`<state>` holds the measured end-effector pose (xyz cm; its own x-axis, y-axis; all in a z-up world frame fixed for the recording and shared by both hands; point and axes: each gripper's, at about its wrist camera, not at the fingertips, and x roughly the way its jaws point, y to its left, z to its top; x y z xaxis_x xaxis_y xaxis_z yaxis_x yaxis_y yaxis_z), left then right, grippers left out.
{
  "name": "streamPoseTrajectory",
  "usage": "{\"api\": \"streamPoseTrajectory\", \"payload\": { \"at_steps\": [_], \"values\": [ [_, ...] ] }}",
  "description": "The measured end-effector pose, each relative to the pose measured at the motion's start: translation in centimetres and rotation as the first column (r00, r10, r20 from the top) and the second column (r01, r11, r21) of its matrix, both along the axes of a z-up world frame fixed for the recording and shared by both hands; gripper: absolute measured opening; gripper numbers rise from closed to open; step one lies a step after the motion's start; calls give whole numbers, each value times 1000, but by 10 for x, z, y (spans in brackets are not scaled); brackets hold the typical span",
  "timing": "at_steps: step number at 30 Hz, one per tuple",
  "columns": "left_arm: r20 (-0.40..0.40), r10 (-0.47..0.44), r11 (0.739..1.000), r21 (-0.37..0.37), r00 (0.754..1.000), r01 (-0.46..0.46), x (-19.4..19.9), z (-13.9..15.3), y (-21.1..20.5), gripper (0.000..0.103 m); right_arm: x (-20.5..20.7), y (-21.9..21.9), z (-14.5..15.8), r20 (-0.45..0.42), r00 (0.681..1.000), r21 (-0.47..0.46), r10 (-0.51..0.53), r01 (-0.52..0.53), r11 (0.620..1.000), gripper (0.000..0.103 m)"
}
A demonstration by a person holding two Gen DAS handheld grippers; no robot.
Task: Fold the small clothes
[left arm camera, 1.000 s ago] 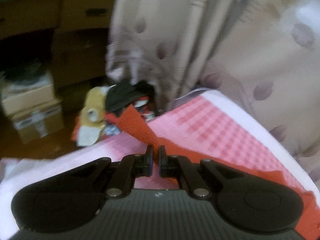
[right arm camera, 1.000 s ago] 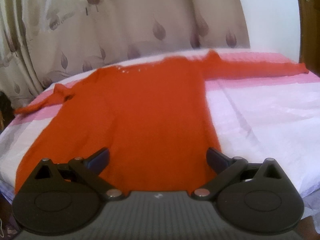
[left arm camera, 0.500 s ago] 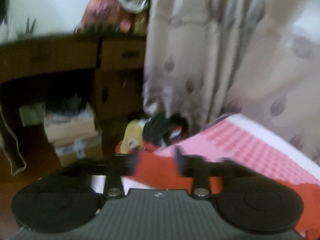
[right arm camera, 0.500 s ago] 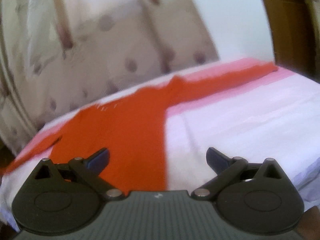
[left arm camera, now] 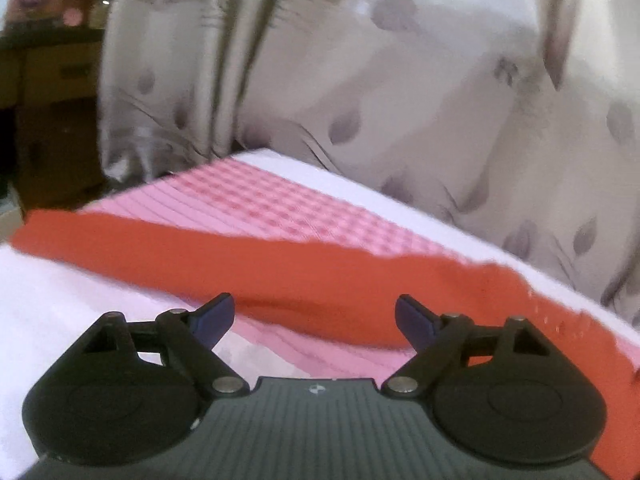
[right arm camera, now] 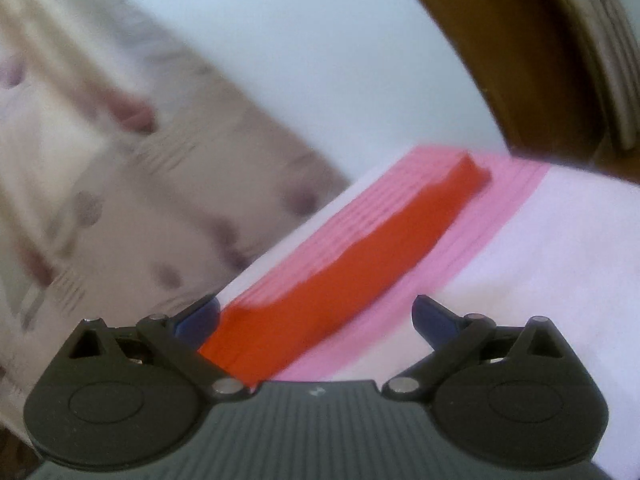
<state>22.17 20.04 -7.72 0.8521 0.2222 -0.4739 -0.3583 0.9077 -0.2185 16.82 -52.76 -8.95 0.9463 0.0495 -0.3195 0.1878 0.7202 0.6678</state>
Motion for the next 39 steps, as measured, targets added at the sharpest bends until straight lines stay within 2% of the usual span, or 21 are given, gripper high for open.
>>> {"api": "streamPoseTrajectory", "payload": {
  "at_steps": [2,6,8,9,14,17,19,20,21,22,24,27,30,34,39],
  "values": [
    [1,-16,1000,8,1000,16,5,-10,-9,86,25,-33,-9,-30,998,57,-57,59,997,101],
    [9,-41,998,58,999,40,4,-19,-24,87,57,-83,-31,-86,992,197,-93,108,974,99],
    [32,-52,996,80,998,49,2,-19,-27,94,70,-98,-42,-105,990,238,-98,121,964,99],
    [31,-50,995,92,998,47,2,-19,-29,95,73,-103,-44,-111,989,235,-99,123,964,93],
    [0,-78,988,133,997,77,10,-21,-40,96,108,-112,-47,-131,989,183,-68,92,979,92],
    [-12,-78,989,122,997,79,11,-22,-38,99,118,-114,-47,-119,992,134,-50,66,989,89],
    [-16,-61,993,101,998,62,10,-23,-33,100,120,-113,-49,-120,991,108,-56,69,992,70],
    [-17,-53,995,88,998,54,10,-23,-31,100,121,-116,-54,-141,989,134,-50,69,989,31],
    [-18,-47,996,75,999,48,9,-23,-29,100,123,-119,-60,-173,984,173,-37,67,983,6],
    [-23,-38,997,60,999,39,10,-24,-26,100,122,-121,-62,-172,984,180,-42,74,981,6],
    [-31,-24,999,34,999,25,11,-25,-22,100,119,-117,-54,-159,985,113,-64,82,990,6],
    [-25,2,1000,-3,1000,-2,8,-26,-16,101,108,-114,-46,-88,995,164,-56,70,984,6],
    [-14,18,999,-38,1000,-19,6,-26,-11,103,97,-100,-30,-38,999,177,-30,36,984,6],
    [1,41,995,-94,999,-41,3,-27,-2,103,92,-71,6,34,999,189,8,-14,982,6],
    [59,76,982,-176,995,-65,-5,-30,9,103,104,-17,49,111,989,208,95,-117,971,6]
  ]
}}
